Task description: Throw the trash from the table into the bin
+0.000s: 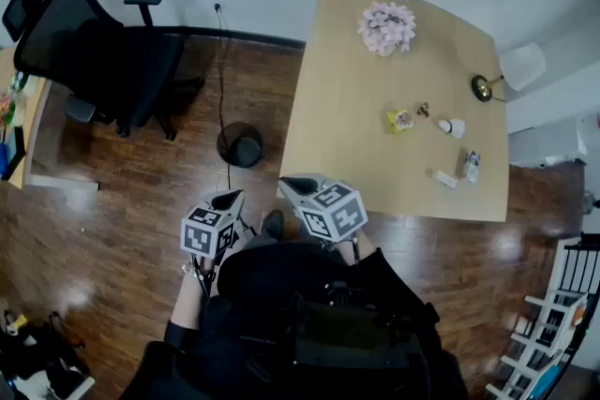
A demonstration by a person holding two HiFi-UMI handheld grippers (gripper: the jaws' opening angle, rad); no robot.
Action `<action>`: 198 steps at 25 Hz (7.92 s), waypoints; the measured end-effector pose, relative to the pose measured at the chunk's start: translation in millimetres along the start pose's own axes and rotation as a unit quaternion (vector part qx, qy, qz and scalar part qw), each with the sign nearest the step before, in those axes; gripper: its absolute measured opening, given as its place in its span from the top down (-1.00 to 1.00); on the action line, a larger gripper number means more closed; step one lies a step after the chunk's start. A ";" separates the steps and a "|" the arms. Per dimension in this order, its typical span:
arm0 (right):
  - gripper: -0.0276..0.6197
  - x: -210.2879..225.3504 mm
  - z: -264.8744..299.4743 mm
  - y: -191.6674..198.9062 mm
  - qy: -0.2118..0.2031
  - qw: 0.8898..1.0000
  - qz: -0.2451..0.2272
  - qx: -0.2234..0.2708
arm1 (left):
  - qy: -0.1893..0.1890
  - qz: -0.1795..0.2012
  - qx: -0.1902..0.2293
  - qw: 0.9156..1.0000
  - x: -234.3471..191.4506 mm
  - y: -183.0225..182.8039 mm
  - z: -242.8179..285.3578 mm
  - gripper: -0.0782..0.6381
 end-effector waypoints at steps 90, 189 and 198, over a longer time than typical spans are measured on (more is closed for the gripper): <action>0.89 378.6 -363.0 251.5 0.226 0.893 0.336 0.196 | 0.195 0.431 -0.202 0.857 447.8 -198.2 440.4 0.35; 0.89 108.4 297.1 -11.0 0.015 0.991 0.069 -0.114 | -0.103 -0.152 -0.113 0.977 -244.9 154.0 267.4 0.78; 0.89 59.2 216.1 -32.1 0.009 0.996 0.049 -0.077 | -0.112 -0.105 -0.093 0.984 -185.5 68.1 161.2 0.78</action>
Point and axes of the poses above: the fingertips, and each gripper's own axes: z forward along the fingers, x to its right, y out of its underside, the point moved 8 cm from there along -z, backward along the fingers, and after that the axes turned 7 degrees about z, right-handed, at the moved point
